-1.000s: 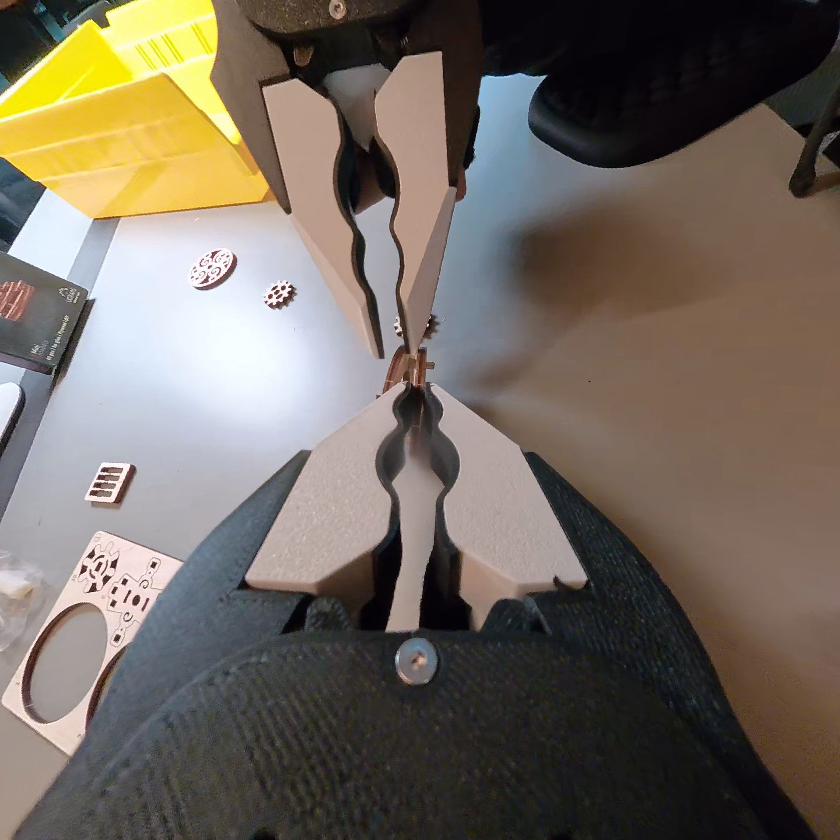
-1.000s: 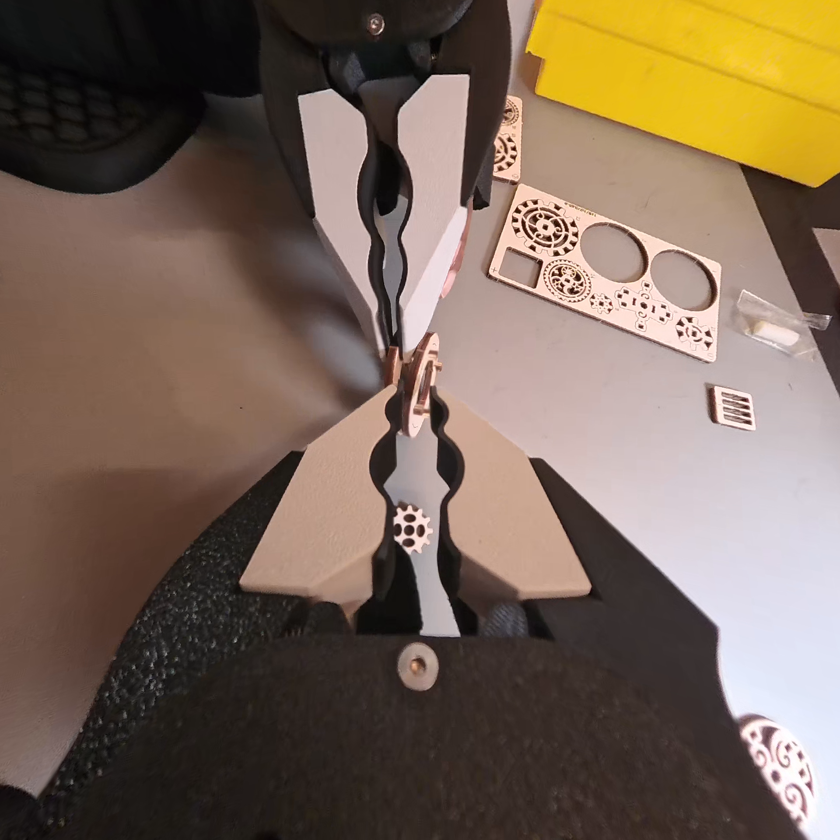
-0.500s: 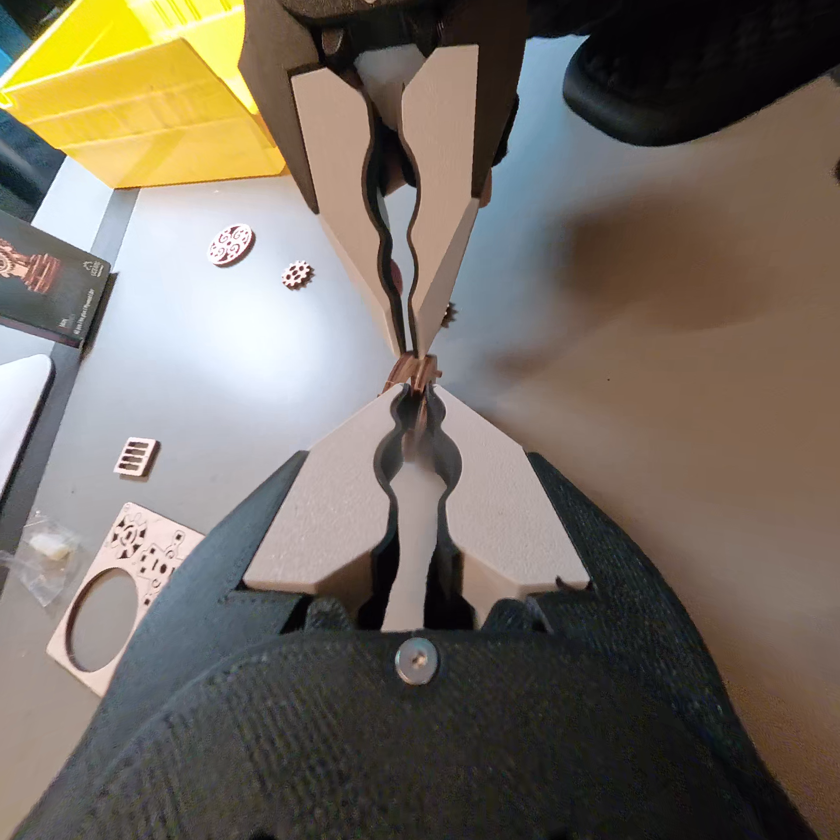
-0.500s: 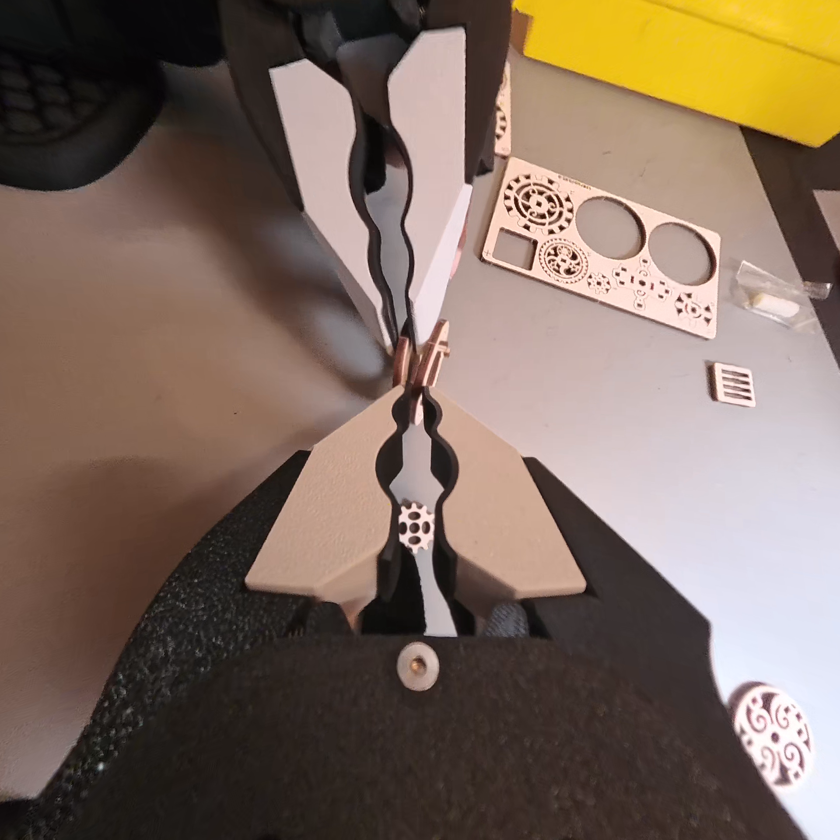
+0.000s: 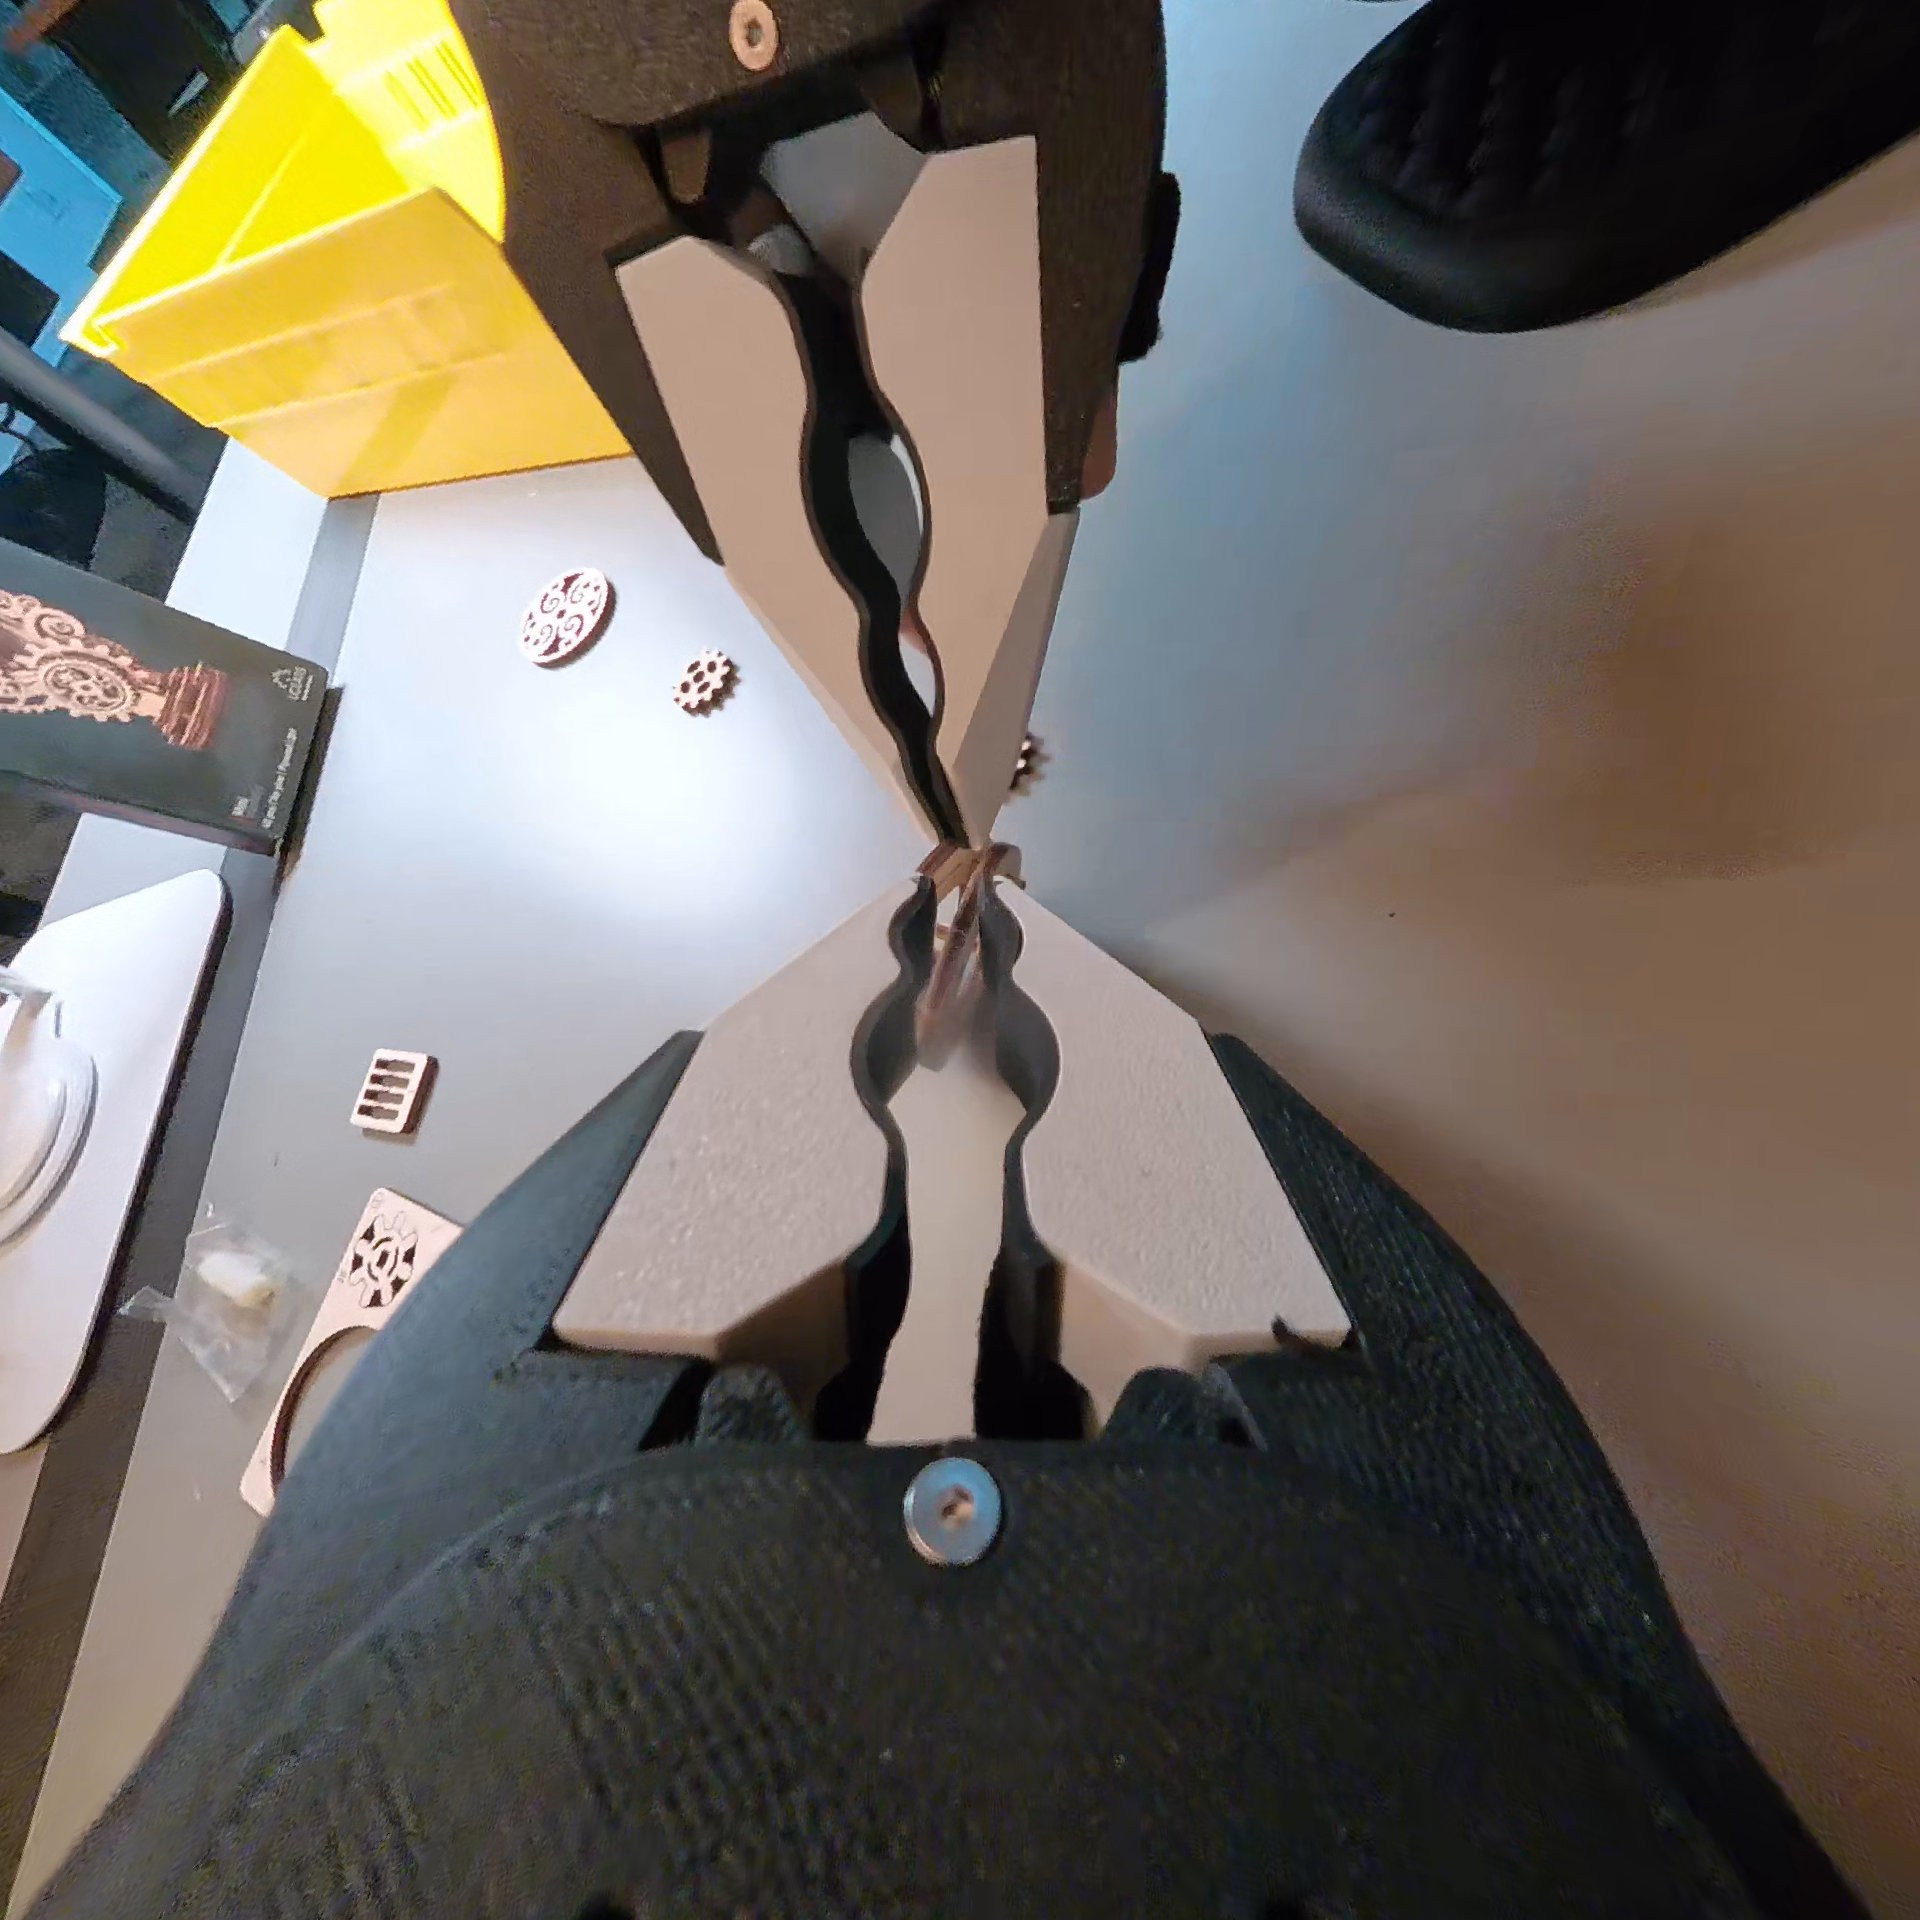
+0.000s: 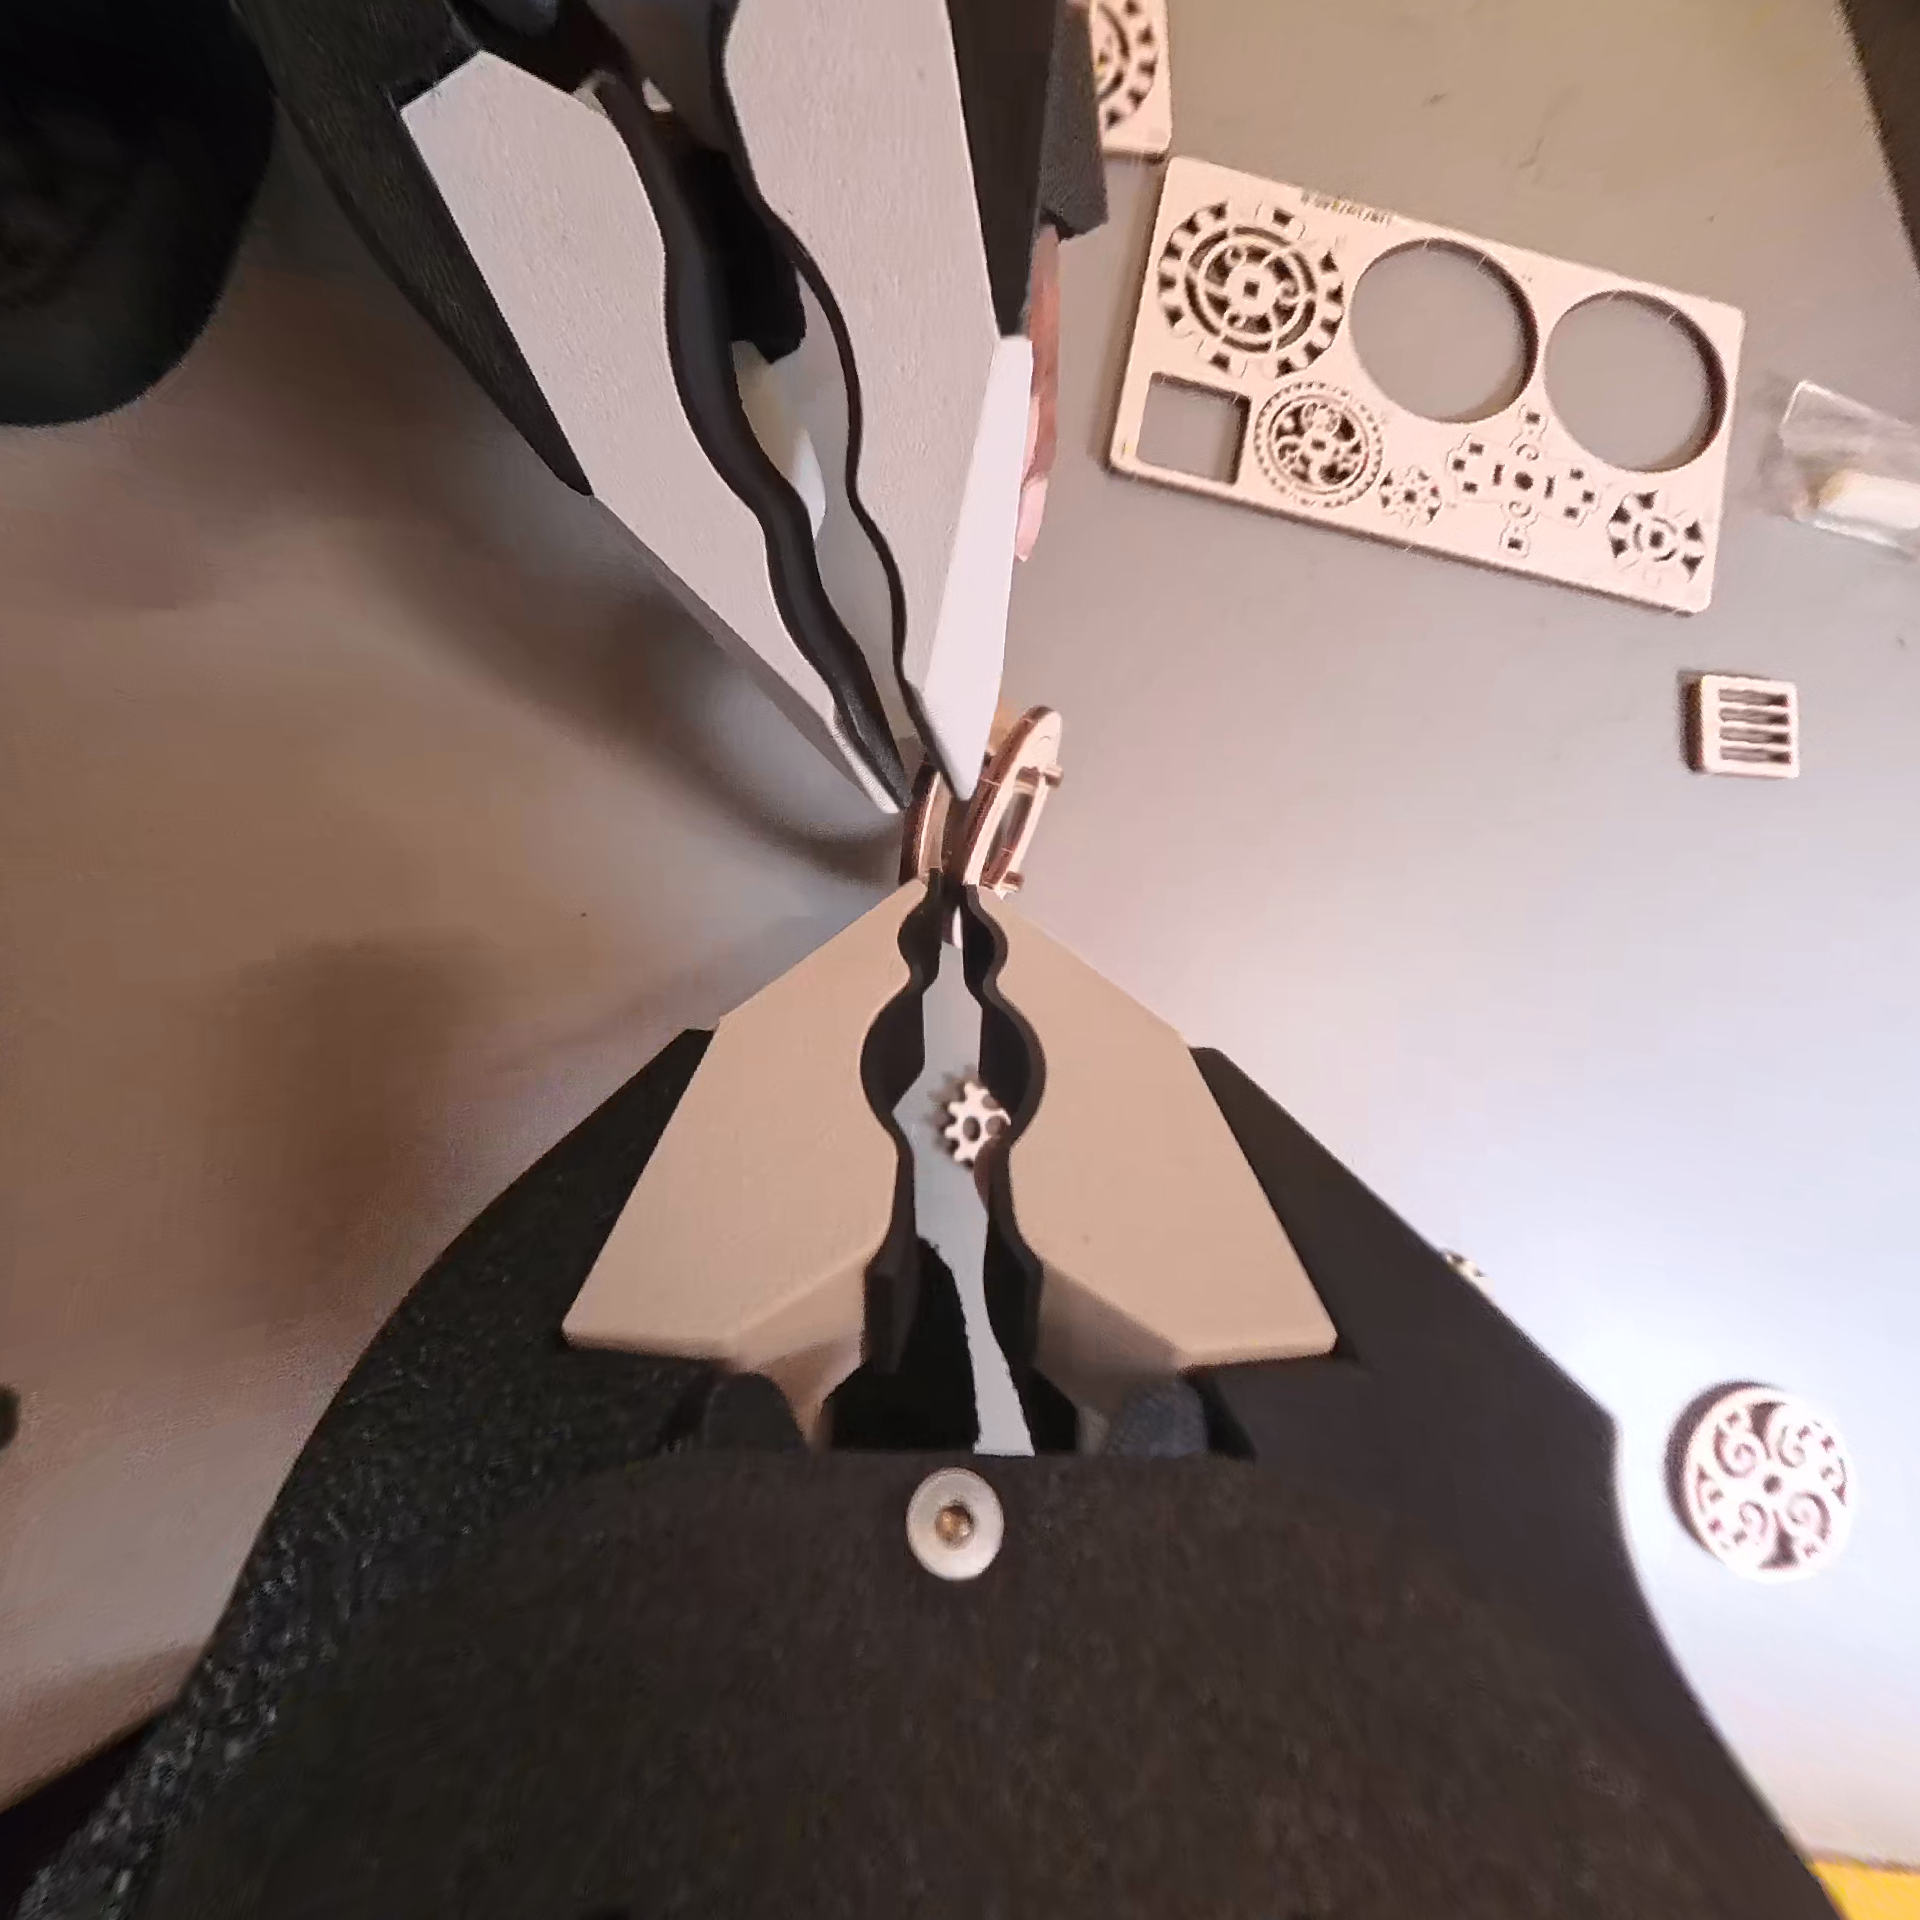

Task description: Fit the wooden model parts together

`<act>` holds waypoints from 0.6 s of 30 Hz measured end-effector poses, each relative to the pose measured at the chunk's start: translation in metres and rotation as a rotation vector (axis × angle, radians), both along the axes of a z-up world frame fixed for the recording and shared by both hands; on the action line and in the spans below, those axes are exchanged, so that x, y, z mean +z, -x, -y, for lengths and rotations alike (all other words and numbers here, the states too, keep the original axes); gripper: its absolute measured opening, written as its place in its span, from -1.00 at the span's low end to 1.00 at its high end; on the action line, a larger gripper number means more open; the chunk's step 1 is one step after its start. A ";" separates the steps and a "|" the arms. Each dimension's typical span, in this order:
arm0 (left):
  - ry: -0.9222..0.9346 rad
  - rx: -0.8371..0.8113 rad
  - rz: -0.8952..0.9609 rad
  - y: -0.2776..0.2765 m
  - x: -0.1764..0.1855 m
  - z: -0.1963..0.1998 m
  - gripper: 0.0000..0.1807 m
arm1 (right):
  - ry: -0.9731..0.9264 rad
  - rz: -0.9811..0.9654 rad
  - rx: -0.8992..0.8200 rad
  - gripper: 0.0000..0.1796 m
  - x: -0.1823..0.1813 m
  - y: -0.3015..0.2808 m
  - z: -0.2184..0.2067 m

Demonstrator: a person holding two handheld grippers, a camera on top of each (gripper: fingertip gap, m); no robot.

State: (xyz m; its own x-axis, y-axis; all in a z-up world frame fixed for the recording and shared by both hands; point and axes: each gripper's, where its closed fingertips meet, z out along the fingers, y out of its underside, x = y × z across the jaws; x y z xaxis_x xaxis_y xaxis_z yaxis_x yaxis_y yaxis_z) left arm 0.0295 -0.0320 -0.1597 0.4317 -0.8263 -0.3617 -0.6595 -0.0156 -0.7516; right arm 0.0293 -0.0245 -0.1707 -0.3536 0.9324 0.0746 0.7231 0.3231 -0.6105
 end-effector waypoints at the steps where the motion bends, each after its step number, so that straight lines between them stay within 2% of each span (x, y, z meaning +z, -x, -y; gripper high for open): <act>1: -0.002 -0.005 -0.011 -0.003 0.000 0.001 -0.93 | -0.014 0.022 -0.002 -1.00 0.001 -0.002 0.001; 5: 0.004 -0.024 -0.053 -0.010 -0.001 0.006 -0.98 | -0.024 0.073 -0.008 -1.00 0.005 -0.008 0.004; 9: 0.056 -0.022 -0.066 -0.011 -0.010 0.008 -0.94 | 0.058 0.057 -0.012 -1.00 0.014 -0.008 0.010; 12: 0.090 -0.008 -0.094 -0.010 -0.026 0.004 -0.96 | -0.049 0.056 -0.027 -1.00 0.007 -0.006 -0.002; 14: 0.100 0.026 -0.112 -0.003 -0.032 0.001 -1.00 | -0.009 0.027 -0.022 -1.00 0.010 -0.006 -0.001; 15: 0.091 0.026 -0.080 -0.003 -0.026 0.000 -1.00 | 0.002 0.004 -0.020 -1.00 0.013 -0.006 -0.002; 18: 0.067 0.017 0.043 -0.003 0.001 0.002 -1.00 | 0.011 -0.042 0.094 -0.83 0.014 -0.017 0.009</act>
State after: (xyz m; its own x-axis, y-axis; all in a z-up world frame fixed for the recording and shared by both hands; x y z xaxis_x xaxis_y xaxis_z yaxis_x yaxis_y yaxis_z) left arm 0.0329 -0.0337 -0.1588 0.4594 -0.8406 -0.2869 -0.6259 -0.0772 -0.7761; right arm 0.0462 -0.0331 -0.1563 -0.4363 0.8961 0.0811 0.6637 0.3813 -0.6435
